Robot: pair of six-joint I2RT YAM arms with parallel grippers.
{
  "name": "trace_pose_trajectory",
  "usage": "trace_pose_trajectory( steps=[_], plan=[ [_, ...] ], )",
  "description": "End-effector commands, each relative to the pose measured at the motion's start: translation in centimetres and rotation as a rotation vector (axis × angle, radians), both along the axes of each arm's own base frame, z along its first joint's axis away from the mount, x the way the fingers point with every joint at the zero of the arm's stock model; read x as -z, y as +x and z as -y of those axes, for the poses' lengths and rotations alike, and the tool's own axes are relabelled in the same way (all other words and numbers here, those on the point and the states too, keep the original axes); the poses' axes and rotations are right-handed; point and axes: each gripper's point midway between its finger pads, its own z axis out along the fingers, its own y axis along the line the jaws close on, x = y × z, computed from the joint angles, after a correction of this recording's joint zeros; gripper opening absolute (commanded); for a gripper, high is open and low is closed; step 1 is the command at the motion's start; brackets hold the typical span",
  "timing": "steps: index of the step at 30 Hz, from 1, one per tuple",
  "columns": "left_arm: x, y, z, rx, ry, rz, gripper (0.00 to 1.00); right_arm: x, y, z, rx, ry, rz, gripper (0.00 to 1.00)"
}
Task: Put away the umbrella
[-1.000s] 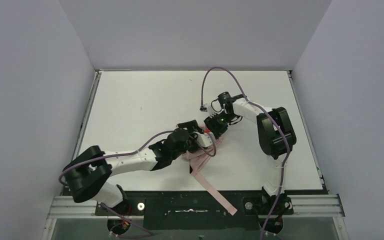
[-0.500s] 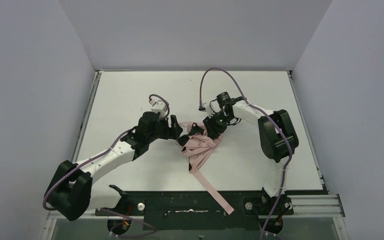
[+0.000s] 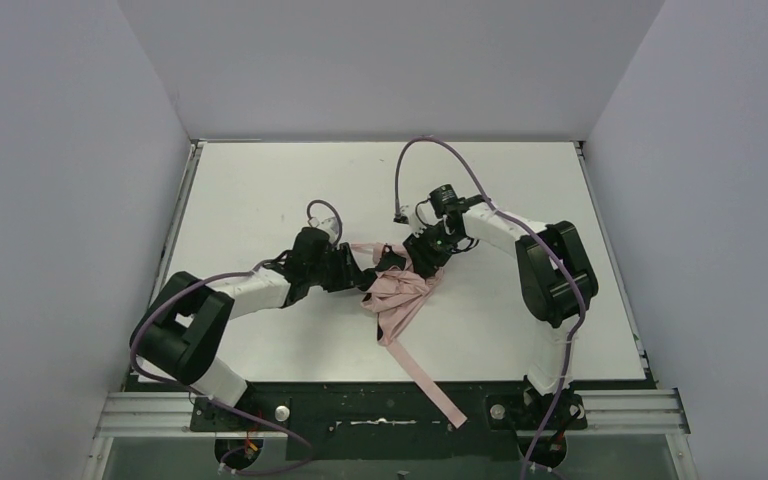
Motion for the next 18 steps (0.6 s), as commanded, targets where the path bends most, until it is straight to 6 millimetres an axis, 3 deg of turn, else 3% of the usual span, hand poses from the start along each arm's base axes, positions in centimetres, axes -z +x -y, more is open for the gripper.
trace_pose_trajectory(
  steps=[1, 6, 10, 18],
  plan=[
    [-2.3, 1.7, 2.1, 0.023, -0.118, 0.061, 0.27, 0.3, 2.0, 1.2, 0.016, -0.083, 0.125, 0.15],
    [-2.9, 2.1, 2.9, 0.033, -0.175, 0.096, 0.0, 0.5, 2.2, 1.3, 0.044, -0.093, 0.148, 0.13],
    [-3.3, 1.2, 3.3, 0.067, -0.2, 0.089, 0.0, 0.3, 3.2, 1.7, 0.112, -0.116, 0.193, 0.07],
    [-4.4, -4.1, 4.5, 0.139, -0.189, 0.067, 0.0, 0.0, 4.8, 2.3, 0.199, -0.148, 0.26, 0.0]
  ],
)
